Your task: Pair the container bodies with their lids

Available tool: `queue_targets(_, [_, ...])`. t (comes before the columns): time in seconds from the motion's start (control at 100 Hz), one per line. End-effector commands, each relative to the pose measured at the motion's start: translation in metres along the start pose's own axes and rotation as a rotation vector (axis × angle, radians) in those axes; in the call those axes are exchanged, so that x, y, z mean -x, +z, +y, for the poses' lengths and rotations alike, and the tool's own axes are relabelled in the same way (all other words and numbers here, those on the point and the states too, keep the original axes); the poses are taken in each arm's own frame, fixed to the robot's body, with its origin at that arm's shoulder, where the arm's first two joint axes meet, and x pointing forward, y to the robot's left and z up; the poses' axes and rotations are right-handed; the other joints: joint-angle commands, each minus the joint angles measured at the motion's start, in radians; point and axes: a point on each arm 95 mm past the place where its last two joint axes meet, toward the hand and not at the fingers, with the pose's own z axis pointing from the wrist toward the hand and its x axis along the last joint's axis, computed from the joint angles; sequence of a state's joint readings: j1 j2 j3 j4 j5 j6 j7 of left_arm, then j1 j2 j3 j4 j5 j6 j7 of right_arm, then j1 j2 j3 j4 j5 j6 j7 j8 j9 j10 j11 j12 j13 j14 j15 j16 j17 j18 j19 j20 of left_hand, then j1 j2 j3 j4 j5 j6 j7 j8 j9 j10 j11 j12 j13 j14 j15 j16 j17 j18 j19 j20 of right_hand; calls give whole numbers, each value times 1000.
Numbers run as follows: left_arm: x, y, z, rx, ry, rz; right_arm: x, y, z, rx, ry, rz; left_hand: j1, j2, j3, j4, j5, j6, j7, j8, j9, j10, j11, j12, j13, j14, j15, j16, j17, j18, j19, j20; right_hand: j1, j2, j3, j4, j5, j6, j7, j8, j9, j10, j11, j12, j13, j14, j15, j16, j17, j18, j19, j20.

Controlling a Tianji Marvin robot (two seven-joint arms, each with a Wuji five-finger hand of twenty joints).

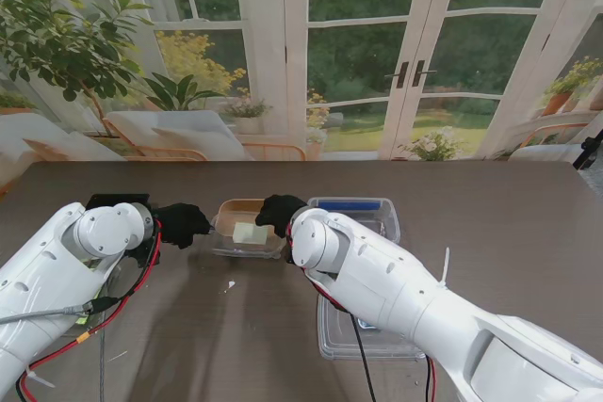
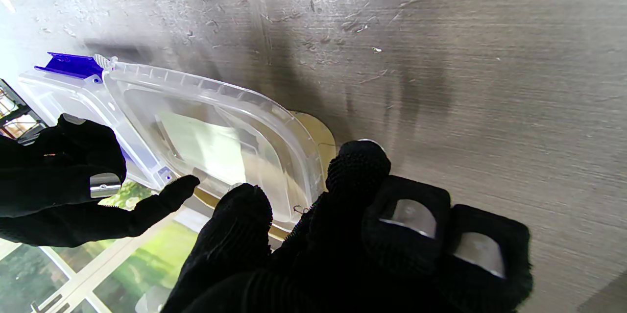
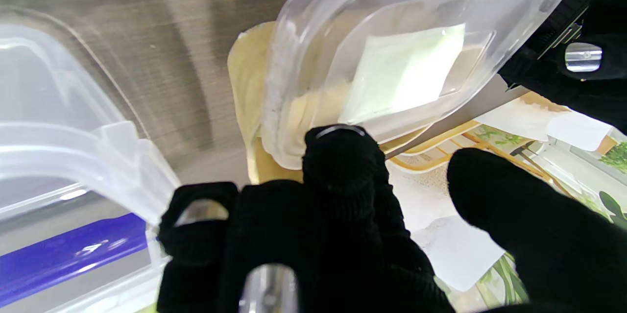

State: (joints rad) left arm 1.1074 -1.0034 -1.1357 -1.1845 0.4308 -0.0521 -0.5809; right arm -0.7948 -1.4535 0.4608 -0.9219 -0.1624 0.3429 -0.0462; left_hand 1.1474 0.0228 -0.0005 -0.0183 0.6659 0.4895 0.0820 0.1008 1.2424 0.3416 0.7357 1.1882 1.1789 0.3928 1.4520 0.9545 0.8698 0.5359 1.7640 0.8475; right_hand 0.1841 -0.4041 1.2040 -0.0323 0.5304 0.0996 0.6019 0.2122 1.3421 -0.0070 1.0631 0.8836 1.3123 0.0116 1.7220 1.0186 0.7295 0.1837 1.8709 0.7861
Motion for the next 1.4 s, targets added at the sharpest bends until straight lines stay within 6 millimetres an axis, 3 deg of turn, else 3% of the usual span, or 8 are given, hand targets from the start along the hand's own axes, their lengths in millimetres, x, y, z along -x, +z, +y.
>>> queue_targets(0.0, [-2, 2, 1, 15, 0, 3, -4, 0, -3, -11, -3, 10, 5, 50, -9, 11, 5, -2, -6, -5, -5, 94, 10, -8, 10, 38, 6, 11, -16, 0, 30, 21, -45, 22, -36, 6, -17, -11, -6, -12, 100, 79, -6, -2, 2, -71, 84, -13, 465, 18, 223, -29])
queue_targets(1.39, [2, 14, -5, -9, 9, 9, -10, 18, 13, 21, -45, -18, -4, 51, -9, 11, 8, 3, -5, -4, -1, 91, 12, -8, 9, 37, 5, 11, -17, 0, 28, 22, -52, 24, -56, 2, -38, -14, -1, -10, 91, 77, -16, -6, 2, -74, 82, -18, 464, 20, 220, -38])
